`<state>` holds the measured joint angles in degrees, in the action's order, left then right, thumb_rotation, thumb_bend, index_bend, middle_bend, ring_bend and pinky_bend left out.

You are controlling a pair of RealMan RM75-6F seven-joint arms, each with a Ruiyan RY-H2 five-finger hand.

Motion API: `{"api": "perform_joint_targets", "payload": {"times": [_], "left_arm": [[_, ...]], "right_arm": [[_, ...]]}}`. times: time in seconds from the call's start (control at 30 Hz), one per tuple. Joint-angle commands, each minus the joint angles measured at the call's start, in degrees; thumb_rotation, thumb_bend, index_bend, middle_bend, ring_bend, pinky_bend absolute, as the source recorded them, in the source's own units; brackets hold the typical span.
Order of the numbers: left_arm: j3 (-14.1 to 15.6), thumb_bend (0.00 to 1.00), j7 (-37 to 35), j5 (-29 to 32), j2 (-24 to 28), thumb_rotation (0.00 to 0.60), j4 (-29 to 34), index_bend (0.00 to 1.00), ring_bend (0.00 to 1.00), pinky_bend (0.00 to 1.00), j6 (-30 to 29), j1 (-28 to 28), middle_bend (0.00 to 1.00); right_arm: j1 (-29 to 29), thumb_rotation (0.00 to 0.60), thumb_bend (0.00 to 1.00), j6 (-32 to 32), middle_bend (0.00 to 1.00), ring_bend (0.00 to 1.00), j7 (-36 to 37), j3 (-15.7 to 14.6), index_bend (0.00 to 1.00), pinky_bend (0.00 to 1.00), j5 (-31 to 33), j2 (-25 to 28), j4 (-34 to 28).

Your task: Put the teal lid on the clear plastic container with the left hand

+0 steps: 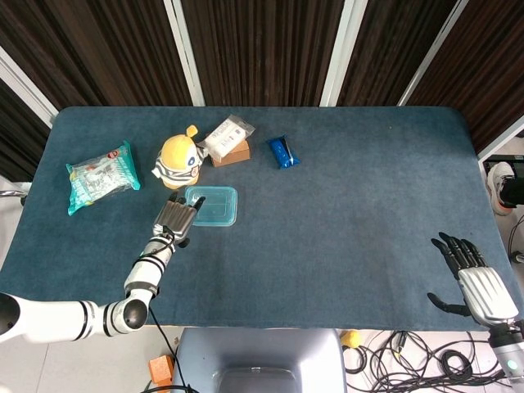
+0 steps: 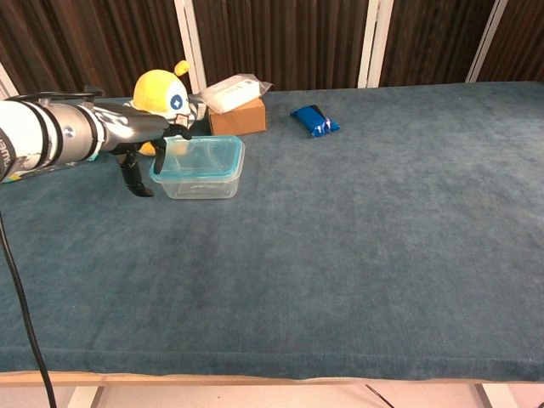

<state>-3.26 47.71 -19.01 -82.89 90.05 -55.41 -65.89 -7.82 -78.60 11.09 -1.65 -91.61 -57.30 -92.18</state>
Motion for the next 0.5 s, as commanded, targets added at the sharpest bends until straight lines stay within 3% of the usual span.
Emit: {"api": "perform_joint_targets", "payload": {"times": [0.03,0.27,0.5], "left_arm": [[-0.11,0.24,0.03,0.13,-0.05,0.600,0.05,0.00,0.17,0.04,0.07,-0.01,0.40],[-0.74,0.24,-1.24,-2.03,-0.81,0.600,-0.60,0.00,0.18,0.04,0.30,0.38,0.39],[-1.98,0.25,-7.04,-11.25,-1.62,0.600,-1.27,0.00,0.16,0.04,0.11,2.56,0.32]], "right_arm": [[0.01,0.600,0.16,-0.02,0.00,0.00,0.07,0.02,0.00,0.00,0.04,0.02,0.02],[0.00,0.600,0.15,-0.02,0.00,0.00,0.21,-0.05,0.00,0.00,-0.11,0.09,0.00],[0.04,0.600,0.15,-0.14,0.00,0.00,0.64,-0.04,0.00,0.00,-0.15,0.19,0.15]]}}
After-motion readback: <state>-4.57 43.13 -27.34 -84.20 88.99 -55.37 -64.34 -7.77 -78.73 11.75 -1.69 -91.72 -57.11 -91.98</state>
